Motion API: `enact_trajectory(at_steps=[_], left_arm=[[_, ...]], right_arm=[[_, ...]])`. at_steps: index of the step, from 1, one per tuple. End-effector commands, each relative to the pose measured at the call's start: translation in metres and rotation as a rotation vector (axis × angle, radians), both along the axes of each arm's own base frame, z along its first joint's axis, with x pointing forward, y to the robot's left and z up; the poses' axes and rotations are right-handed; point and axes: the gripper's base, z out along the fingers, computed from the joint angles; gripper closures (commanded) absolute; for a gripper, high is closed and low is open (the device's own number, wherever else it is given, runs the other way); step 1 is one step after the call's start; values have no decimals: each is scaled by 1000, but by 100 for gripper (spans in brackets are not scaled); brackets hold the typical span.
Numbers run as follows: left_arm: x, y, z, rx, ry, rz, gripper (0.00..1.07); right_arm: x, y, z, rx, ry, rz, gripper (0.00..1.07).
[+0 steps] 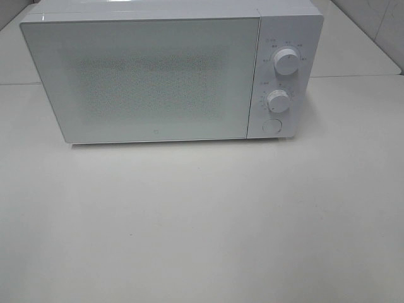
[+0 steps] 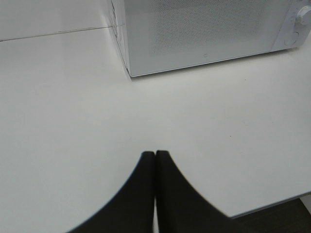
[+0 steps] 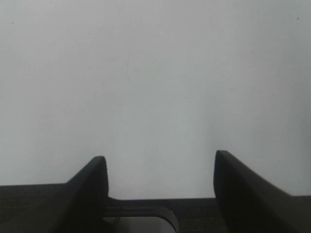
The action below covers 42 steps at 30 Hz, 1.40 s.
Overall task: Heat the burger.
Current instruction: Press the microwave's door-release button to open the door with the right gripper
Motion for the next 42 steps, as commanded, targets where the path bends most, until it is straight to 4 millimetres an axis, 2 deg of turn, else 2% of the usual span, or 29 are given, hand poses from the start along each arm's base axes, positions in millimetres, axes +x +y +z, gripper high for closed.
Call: enact_trajectory(at_steps=[1, 2, 4, 7, 14, 28, 42], left_arm=[[-2, 1, 0, -6, -28, 7, 106], [-2, 1, 0, -6, -28, 7, 106], [-2, 1, 0, -6, -28, 7, 106], [-2, 1, 0, -6, -28, 7, 106], [-2, 1, 0, -6, -28, 7, 106], [-2, 1, 0, -4, -29, 6, 106], [-2, 1, 0, -4, -32, 6, 106]], right_arm=[[-24, -3, -10, -20, -22, 34, 48], [-24, -3, -10, -20, -22, 34, 48], [-38, -4, -17, -31, -56, 54, 48], [-49, -5, -21, -24, -102, 52, 48], [-68, -7, -18, -13, -261, 62, 48], [-120, -12, -12, 4, -606, 62, 48], [-120, -12, -12, 4, -603, 62, 48]])
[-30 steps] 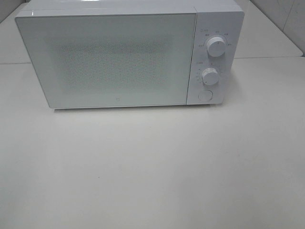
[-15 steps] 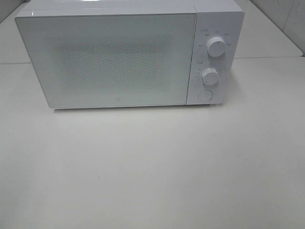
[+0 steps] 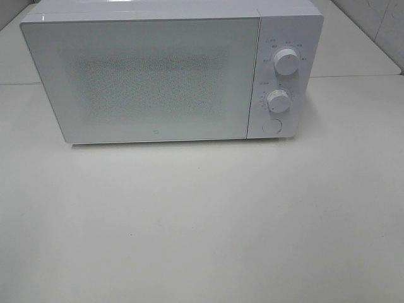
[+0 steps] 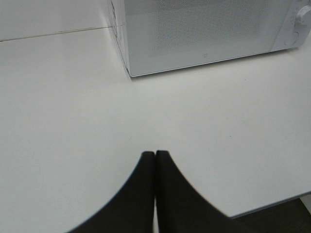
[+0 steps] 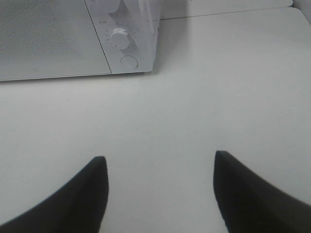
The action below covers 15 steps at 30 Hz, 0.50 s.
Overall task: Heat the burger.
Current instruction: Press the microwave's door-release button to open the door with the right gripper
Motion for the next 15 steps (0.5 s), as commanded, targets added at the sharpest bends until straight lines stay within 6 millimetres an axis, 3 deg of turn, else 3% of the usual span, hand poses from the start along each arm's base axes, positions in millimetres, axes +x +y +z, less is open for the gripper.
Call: enact_trajectory(at_steps=[1, 15], left_arm=[[-2, 1, 0, -4, -32, 6, 106], [-2, 1, 0, -4, -32, 6, 106]], right_arm=[[-4, 0, 0, -12, -37, 2, 48], [-4, 0, 0, -12, -37, 2, 48]])
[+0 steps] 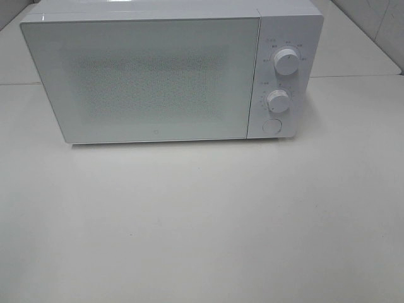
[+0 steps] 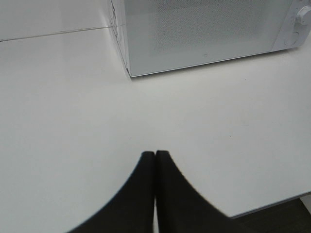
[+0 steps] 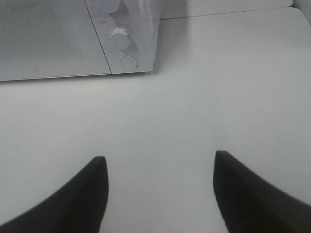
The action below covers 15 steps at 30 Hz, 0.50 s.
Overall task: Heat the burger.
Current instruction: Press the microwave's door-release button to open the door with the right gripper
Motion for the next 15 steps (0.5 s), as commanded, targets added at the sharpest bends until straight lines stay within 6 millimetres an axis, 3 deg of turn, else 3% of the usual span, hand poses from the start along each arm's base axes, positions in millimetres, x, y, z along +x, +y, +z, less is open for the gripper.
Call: enact_trajectory(at_steps=[1, 10, 15], left_arm=[[-2, 1, 0, -4, -32, 6, 106], [-2, 1, 0, -4, -32, 6, 106], [-2, 1, 0, -4, -32, 6, 106]], right_arm=[[-4, 0, 0, -12, -37, 2, 48], [-2, 0, 0, -13, -28, 2, 48], [15, 1, 13, -18, -13, -1, 48]])
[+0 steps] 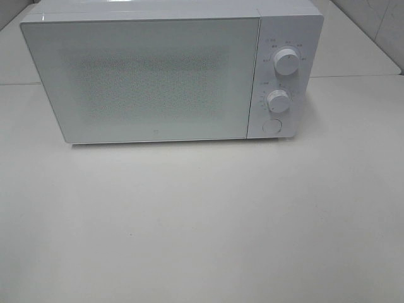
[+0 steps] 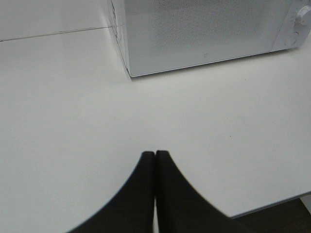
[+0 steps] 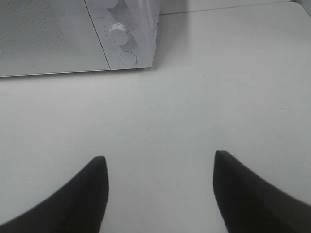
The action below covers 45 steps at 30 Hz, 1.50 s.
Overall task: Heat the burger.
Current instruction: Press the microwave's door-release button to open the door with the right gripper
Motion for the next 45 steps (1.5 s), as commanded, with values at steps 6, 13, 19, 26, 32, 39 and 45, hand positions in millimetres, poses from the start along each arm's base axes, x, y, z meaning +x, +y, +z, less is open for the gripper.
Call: enact_trajectory(at_steps=[6, 13, 19, 26, 32, 39, 45], left_arm=[[-2, 1, 0, -4, -32, 6, 106], [-2, 1, 0, -4, -32, 6, 106], [-2, 1, 0, -4, -32, 6, 106], [-2, 1, 0, -4, -32, 6, 106], [-2, 1, 0, -4, -32, 6, 106], [-2, 1, 0, -4, -32, 6, 106], [-2, 1, 0, -4, -32, 6, 106]], right_arm=[[41, 3, 22, -45, -80, 5, 48], [78, 7, 22, -66, -71, 13, 48], [120, 11, 19, -61, -74, 8, 48], [154, 14, 12, -58, -100, 5, 48], [191, 18, -5, -58, -112, 2, 48], [222, 21, -26, -58, -117, 0, 52], [248, 24, -54, -61, -105, -1, 65]])
